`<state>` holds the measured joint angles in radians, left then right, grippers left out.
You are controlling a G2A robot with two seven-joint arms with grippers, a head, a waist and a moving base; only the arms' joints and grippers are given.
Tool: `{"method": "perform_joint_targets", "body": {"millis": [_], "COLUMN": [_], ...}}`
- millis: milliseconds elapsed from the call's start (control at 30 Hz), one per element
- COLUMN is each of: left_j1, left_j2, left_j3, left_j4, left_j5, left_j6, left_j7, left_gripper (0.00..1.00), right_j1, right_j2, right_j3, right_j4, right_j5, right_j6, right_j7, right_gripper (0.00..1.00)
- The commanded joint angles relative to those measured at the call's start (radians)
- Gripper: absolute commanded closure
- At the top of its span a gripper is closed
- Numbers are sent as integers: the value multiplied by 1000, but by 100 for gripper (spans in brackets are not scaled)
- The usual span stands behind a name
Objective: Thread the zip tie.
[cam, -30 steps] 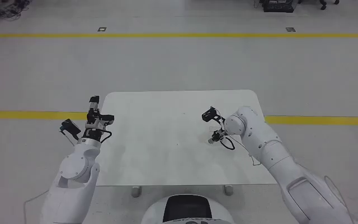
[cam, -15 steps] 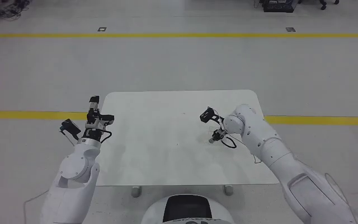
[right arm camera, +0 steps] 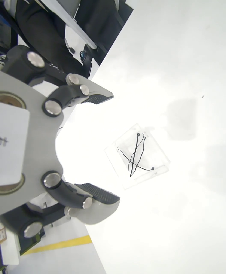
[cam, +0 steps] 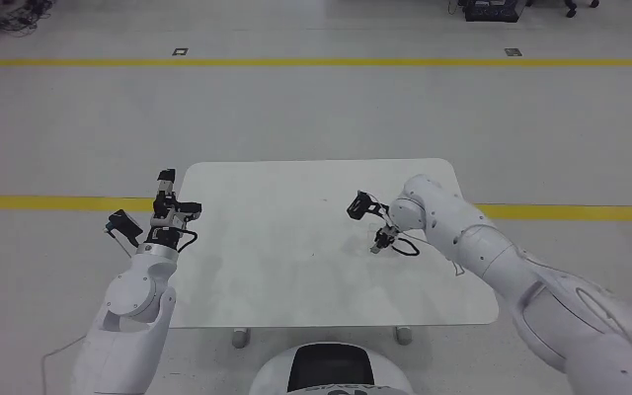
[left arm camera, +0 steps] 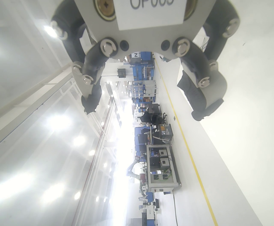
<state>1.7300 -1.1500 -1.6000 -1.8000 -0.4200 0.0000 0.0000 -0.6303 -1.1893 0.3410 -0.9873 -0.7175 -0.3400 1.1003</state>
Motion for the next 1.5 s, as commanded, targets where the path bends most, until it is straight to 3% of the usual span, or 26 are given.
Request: {"method": "perform_joint_targets", "body": {"millis": [0, 100, 367, 767, 800, 867, 900, 933, 1233, 1467], "left_j1": [0, 0, 0, 0, 0, 0, 0, 0, 0, 0], "left_j2": [0, 0, 0, 0, 0, 0, 0, 0, 0, 0], "left_j3": [0, 0, 0, 0, 0, 0, 0, 0, 0, 0], "left_j4": [0, 0, 0, 0, 0, 0, 0, 0, 0, 0], "left_j5": [0, 0, 0, 0, 0, 0, 0, 0, 0, 0], "left_j6": [0, 0, 0, 0, 0, 0, 0, 0, 0, 0], "left_j7": [0, 0, 0, 0, 0, 0, 0, 0, 0, 0], "left_gripper": [0, 0, 0, 0, 0, 0, 0, 0, 0, 0], "right_j1": [28, 58, 58, 34, 35, 38, 40, 41, 37, 29], "right_j2": [7, 15, 15, 42, 43, 47, 49, 50, 49, 31], "right_j3": [-64, -144, -144, -148, -151, -156, -159, -162, -171, -171], "right_j4": [3, -3, -3, 6, 8, 17, 22, 25, 49, 68], "right_j5": [31, 57, 57, 85, 89, 99, 103, 106, 57, 44], "right_j6": [0, 0, 0, 0, 0, 0, 0, 0, 0, 0], "right_j7": [-21, -55, -55, -179, -182, -189, -194, -198, -242, -246], "right_gripper": [0, 0, 0, 0, 18, 31, 44, 51, 62, 63]}}
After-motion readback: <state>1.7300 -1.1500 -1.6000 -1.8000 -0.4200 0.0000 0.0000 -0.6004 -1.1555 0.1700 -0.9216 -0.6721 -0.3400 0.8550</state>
